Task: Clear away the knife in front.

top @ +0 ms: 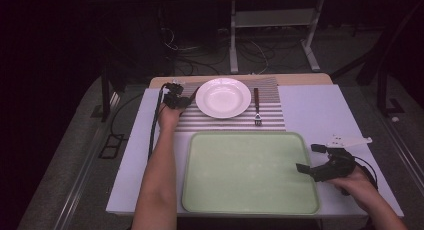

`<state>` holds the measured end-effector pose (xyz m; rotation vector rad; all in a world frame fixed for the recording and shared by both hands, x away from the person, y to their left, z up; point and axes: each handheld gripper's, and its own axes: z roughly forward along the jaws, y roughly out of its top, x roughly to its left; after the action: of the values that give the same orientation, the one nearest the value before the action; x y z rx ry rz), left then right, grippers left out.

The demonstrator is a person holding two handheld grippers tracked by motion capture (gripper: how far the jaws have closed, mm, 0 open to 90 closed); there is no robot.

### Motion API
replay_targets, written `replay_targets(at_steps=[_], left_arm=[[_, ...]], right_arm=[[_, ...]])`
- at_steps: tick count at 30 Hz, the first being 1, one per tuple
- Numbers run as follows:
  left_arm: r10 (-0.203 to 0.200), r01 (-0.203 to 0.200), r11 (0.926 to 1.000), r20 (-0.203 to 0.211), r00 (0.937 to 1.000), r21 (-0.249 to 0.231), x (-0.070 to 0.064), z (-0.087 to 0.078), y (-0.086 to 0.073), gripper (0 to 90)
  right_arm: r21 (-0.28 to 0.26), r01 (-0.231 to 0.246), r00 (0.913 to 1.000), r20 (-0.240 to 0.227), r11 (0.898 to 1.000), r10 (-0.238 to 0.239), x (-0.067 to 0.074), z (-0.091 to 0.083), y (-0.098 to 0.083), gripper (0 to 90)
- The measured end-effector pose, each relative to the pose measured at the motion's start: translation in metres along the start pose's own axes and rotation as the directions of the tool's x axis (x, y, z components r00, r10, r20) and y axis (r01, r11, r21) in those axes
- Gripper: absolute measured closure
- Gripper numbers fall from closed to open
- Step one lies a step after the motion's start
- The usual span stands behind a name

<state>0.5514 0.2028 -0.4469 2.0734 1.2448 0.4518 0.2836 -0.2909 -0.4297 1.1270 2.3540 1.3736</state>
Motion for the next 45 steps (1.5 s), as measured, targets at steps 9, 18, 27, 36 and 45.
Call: replay_targets(at_steps=[9,18,27,36,45], left_arm=[[-0.031,0.031,0.9994,-0.001,0.9995,0.013,0.013,-0.017,0.001,77.4],[-0.047,0.047,0.9985,0.011,0.9988,0.028,0.011,-0.036,0.002,77.4],[-0.054,0.053,0.9981,0.032,0.9980,0.030,0.004,-0.057,-0.004,77.4],[-0.049,0.047,0.9981,0.059,0.9971,0.040,-0.008,-0.072,-0.015,77.3],[-0.043,0.041,0.9988,0.084,0.9955,0.027,-0.027,-0.095,-0.026,77.3]], right_arm=[[0.001,-0.001,1.0000,0.000,1.000,0.001,0.000,0.000,0.000,0.0],[-0.002,0.003,1.0000,-0.001,1.000,-0.003,0.001,0.000,0.000,0.0],[-0.003,0.003,1.0000,-0.003,1.000,-0.003,0.002,0.000,0.001,0.0],[-0.009,0.003,1.0000,-0.003,1.000,-0.003,0.002,-0.001,0.001,0.0],[-0.008,0.006,1.0000,-0.005,1.000,-0.006,0.002,0.000,0.001,0.0]])
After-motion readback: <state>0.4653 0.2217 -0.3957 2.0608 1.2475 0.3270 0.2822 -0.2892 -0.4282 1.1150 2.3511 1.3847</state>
